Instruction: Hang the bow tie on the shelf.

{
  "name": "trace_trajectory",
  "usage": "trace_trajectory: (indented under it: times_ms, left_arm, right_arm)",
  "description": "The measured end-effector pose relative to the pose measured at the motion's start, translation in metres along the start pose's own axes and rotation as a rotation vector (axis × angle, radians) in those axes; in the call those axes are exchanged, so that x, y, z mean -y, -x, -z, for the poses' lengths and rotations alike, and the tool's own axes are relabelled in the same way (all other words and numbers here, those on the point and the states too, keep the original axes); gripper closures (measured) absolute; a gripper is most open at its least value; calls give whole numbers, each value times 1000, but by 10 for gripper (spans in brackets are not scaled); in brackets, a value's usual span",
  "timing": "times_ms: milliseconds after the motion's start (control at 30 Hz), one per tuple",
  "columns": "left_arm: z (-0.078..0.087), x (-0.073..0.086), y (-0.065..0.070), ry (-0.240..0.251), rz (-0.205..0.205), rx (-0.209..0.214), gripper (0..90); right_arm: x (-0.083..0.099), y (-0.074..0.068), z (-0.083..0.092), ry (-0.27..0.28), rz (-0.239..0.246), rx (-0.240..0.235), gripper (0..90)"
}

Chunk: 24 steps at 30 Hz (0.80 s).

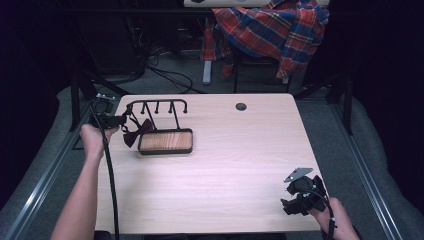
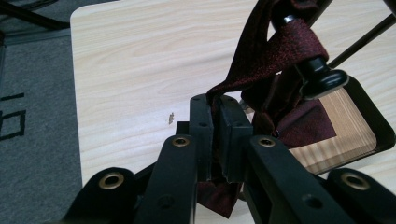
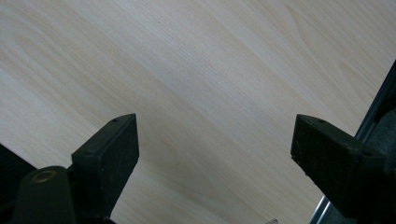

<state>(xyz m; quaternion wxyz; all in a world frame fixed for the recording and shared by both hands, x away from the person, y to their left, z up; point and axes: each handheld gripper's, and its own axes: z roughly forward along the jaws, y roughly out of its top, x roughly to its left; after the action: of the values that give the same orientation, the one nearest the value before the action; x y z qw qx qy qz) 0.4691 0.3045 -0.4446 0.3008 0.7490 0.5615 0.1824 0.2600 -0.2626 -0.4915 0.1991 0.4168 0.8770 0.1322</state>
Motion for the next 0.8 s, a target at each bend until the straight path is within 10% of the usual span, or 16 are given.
trace_trajectory:
  times_ms: [300,800]
  left_arm:
    - [-3,3,2,-26,2,1,749]
    - [11,10,0,12,34,-17,281]
  right_arm:
    - [0,0,0,1,-3,-3,150]
    - [0,0,0,-2,-2,-1,150]
